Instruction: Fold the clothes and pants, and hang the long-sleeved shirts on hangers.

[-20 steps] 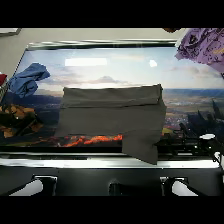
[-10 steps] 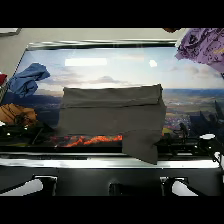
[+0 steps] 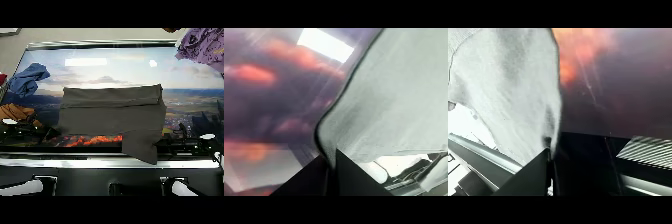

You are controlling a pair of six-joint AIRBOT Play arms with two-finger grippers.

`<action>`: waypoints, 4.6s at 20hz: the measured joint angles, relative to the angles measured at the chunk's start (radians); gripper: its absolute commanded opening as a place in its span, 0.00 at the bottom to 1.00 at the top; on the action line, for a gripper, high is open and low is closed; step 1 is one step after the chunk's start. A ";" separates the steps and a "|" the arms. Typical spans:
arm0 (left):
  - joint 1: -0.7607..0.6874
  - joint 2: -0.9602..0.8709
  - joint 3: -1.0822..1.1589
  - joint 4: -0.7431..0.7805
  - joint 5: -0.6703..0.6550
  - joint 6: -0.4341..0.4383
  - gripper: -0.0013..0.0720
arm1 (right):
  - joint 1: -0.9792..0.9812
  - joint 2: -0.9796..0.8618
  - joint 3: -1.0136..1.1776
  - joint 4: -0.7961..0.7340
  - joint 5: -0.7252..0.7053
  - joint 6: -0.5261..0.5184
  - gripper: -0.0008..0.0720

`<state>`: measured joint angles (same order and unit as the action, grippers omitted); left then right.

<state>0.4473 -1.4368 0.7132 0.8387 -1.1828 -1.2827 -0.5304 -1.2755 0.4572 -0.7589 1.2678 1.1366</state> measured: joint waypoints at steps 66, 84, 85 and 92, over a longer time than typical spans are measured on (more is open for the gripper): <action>-0.220 -0.240 1.050 0.448 -0.022 -0.463 0.93 | 0.119 -0.658 1.205 -0.040 0.175 0.183 0.85; -0.281 -0.230 1.054 0.468 -0.040 -0.473 0.04 | 0.289 -0.742 1.205 -0.020 0.153 0.173 0.06; -0.303 -0.236 1.054 0.460 -0.039 -0.473 0.04 | 0.292 -0.705 1.207 -0.056 0.153 0.206 0.06; -0.590 -0.369 1.054 0.275 0.066 -0.474 0.04 | 0.296 -0.383 1.209 -0.419 0.216 0.432 0.06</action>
<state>-0.1425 -1.8053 1.7672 1.1141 -1.1172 -1.7569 -0.2344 -1.6588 1.6661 -1.1778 1.4834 1.5684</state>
